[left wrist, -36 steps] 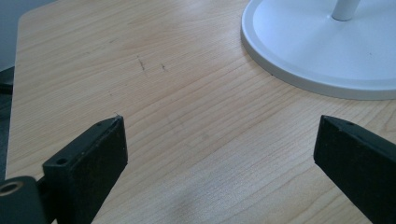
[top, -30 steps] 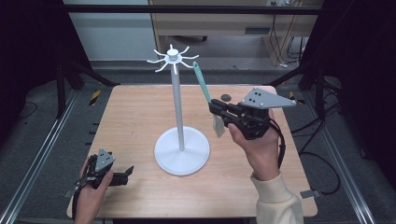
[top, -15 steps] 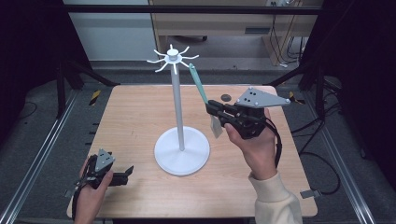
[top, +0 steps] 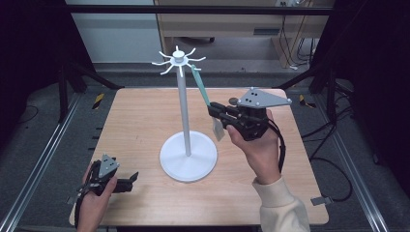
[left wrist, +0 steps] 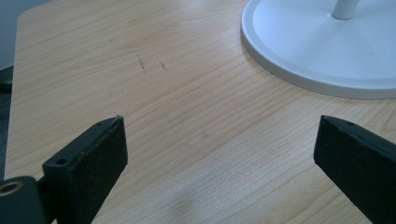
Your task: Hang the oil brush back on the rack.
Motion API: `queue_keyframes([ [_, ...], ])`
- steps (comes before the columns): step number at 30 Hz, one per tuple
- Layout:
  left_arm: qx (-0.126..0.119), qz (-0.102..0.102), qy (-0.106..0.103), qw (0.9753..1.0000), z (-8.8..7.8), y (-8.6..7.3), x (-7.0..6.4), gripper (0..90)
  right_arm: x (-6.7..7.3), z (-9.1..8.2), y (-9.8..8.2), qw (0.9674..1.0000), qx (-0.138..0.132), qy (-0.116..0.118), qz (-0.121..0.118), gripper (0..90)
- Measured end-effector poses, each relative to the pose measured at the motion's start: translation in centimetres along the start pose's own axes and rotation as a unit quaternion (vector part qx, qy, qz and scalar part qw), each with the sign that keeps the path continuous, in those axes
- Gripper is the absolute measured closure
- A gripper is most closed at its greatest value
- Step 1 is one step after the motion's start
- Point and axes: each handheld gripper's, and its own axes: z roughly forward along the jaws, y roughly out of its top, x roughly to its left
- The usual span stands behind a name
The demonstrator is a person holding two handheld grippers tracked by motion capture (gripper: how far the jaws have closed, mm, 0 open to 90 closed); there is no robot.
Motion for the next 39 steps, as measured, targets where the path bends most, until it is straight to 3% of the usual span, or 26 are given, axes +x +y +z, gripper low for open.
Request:
queue_keyframes([
  [20,-0.001,-0.003,0.000,1.0000,-0.1,-0.1,0.1,2.4,0.3,1.0,-0.5,0.9997,-0.010,-0.019,-0.009,82.6],
  [39,-0.002,-0.003,0.001,1.0000,-0.1,-0.1,0.0,2.4,0.2,2.0,-0.9,0.9998,-0.012,-0.016,-0.004,82.5],
])
